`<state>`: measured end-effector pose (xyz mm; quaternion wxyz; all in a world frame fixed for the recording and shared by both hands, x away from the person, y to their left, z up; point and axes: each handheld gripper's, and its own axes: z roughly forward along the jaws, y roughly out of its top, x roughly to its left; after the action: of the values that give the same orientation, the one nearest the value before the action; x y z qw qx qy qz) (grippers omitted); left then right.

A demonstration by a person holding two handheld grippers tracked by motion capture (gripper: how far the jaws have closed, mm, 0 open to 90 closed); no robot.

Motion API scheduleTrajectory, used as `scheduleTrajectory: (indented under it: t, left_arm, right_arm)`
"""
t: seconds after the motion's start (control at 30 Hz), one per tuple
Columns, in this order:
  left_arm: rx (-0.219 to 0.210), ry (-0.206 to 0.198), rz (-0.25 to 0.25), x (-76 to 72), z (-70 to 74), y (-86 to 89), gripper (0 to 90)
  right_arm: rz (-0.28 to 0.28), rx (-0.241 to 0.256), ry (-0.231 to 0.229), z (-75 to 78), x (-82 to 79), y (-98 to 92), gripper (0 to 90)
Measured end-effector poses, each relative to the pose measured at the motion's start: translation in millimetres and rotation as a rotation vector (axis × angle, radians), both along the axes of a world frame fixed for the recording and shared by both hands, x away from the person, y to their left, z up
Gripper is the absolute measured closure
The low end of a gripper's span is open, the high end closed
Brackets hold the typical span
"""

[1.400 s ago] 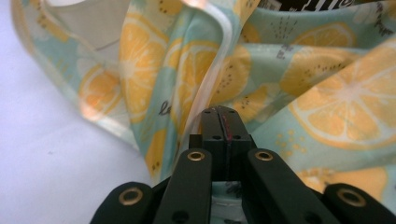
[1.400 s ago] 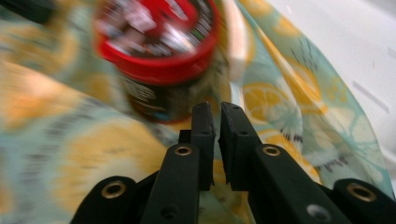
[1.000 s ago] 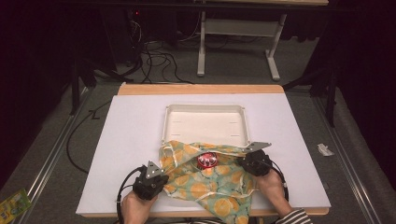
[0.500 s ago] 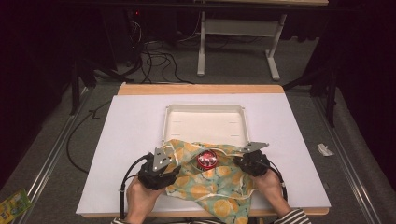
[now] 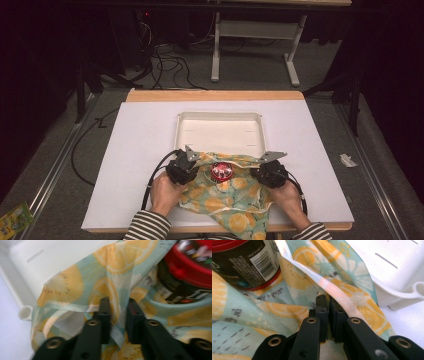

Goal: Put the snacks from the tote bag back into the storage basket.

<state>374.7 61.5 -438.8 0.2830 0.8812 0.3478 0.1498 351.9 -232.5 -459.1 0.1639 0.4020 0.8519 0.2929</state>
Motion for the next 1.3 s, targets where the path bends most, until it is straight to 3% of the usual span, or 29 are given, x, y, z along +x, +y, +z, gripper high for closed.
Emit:
scheduleTrajectory:
  t: [0.1,0.27,0.33,0.43,0.47,0.5,0.6,0.73,1.17,1.3]
  left_arm:
    - [0.003,0.019,0.008,3.3,-2.3,-3.2,87.8]
    - [-0.005,0.074,0.029,11.0,-9.9,-7.8,89.2]
    - [0.009,0.105,0.034,13.3,-14.2,-11.2,89.3]
    - [0.035,0.116,0.037,13.5,-17.4,-13.5,89.4]
    - [-0.391,0.014,0.376,7.6,-34.2,-45.5,89.4]
    - [0.047,0.116,0.040,12.6,-16.6,-12.6,89.4]
    - [0.060,0.076,0.046,7.2,-16.6,-9.5,88.9]
    - [0.042,0.059,0.050,-1.2,-19.7,1.0,87.8]
    - [0.030,0.039,0.086,-14.6,-22.4,23.4,81.9]
    - [0.036,0.024,0.088,-19.5,-23.3,27.3,82.2]
  right_arm:
    - [-0.001,0.004,0.003,-0.5,1.4,-0.1,86.9]
    - [-0.008,0.008,0.008,-1.9,4.2,0.0,87.0]
    - [-0.019,0.013,0.016,-2.5,5.3,-0.2,86.9]
    - [-0.018,0.008,0.019,-3.2,6.2,-0.8,86.9]
    - [-0.020,0.009,0.021,-3.7,6.3,-1.4,87.0]
    - [-0.024,0.003,0.023,-4.2,6.9,-2.6,87.0]
    - [-0.037,0.000,0.020,-6.0,7.4,-5.2,87.0]
    - [-0.058,-0.006,0.005,-7.1,4.8,-12.0,87.0]
    - [-0.092,-0.032,-0.005,-6.5,-9.3,-26.4,87.0]
    - [-0.070,-0.094,-0.023,-5.3,-15.3,-26.1,87.4]
